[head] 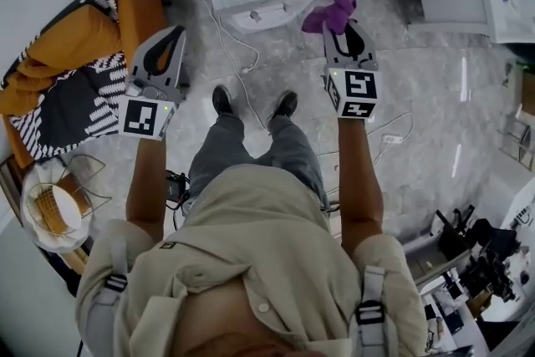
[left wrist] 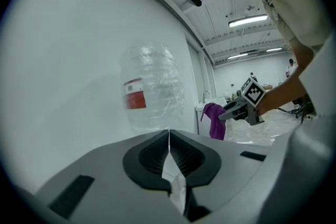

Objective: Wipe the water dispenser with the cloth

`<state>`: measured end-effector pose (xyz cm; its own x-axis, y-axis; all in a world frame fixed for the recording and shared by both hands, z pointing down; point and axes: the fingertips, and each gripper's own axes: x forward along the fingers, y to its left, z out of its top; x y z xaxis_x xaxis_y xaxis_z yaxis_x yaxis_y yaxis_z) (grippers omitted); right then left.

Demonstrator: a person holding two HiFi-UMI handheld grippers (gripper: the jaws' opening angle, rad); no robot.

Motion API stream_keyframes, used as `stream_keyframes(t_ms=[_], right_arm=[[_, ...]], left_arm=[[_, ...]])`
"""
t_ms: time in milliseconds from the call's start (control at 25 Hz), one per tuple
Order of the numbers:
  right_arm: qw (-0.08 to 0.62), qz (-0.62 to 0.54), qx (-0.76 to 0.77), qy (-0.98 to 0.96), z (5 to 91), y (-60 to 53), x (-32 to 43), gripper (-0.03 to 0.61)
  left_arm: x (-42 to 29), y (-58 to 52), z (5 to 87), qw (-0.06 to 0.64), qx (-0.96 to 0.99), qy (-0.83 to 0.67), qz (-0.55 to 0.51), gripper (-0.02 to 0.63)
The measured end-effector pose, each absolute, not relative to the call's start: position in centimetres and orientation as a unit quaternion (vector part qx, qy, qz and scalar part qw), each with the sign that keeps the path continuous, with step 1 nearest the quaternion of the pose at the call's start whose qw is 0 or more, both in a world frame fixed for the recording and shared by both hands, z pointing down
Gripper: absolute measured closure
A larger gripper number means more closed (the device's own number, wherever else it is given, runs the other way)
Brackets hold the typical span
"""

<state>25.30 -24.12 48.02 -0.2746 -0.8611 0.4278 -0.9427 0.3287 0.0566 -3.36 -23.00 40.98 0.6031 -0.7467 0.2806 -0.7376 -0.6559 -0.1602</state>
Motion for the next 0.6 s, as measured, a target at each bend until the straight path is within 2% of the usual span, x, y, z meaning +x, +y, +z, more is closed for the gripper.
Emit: stream_keyframes(t_ms=[360,600], right_arm=[[0.163,0.061,0.565,-0.807,38.8,-20.9,24.1,0.469],[0.147,0.045,0.547,-0.823,34.1,-20.2,21.5,0.469]], left_arm=[[-3.4,-19.9,34.6,0.028,-0.898,0.414,-0.149,0.592],[-6.5,-19.7,31.2,0.008,-0.892,0.435,-0.121,0.592]])
